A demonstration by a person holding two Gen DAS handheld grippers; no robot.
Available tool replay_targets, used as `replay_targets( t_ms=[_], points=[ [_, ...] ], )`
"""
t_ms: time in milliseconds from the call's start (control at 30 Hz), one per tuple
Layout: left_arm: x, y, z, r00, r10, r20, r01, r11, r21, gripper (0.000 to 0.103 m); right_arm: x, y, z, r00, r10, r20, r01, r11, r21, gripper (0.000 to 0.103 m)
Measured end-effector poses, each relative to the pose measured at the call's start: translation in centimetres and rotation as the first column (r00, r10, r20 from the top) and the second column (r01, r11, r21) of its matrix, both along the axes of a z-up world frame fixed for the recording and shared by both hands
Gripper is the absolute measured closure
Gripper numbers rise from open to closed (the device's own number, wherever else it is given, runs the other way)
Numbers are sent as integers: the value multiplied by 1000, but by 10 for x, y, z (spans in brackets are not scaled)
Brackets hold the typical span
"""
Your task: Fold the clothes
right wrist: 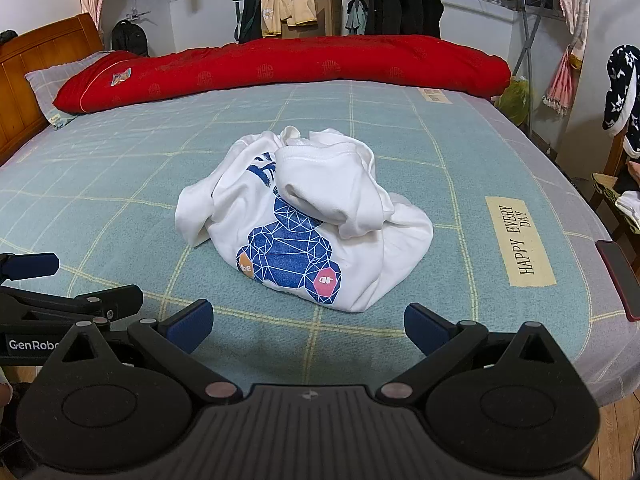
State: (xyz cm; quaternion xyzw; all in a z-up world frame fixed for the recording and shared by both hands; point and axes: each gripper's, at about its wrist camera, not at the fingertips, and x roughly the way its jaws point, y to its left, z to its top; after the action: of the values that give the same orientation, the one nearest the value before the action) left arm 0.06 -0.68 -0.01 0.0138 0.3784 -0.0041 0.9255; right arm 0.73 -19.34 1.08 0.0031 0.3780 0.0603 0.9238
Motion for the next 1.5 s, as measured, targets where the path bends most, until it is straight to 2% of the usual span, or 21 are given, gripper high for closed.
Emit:
replay_targets(
  t_ms=[1500],
  points=[
    [0,2,3,1000,-14,25,14,1000,-16,1,-1,-3,0,1000,-13,8,13,1000,-3,0]
  ],
)
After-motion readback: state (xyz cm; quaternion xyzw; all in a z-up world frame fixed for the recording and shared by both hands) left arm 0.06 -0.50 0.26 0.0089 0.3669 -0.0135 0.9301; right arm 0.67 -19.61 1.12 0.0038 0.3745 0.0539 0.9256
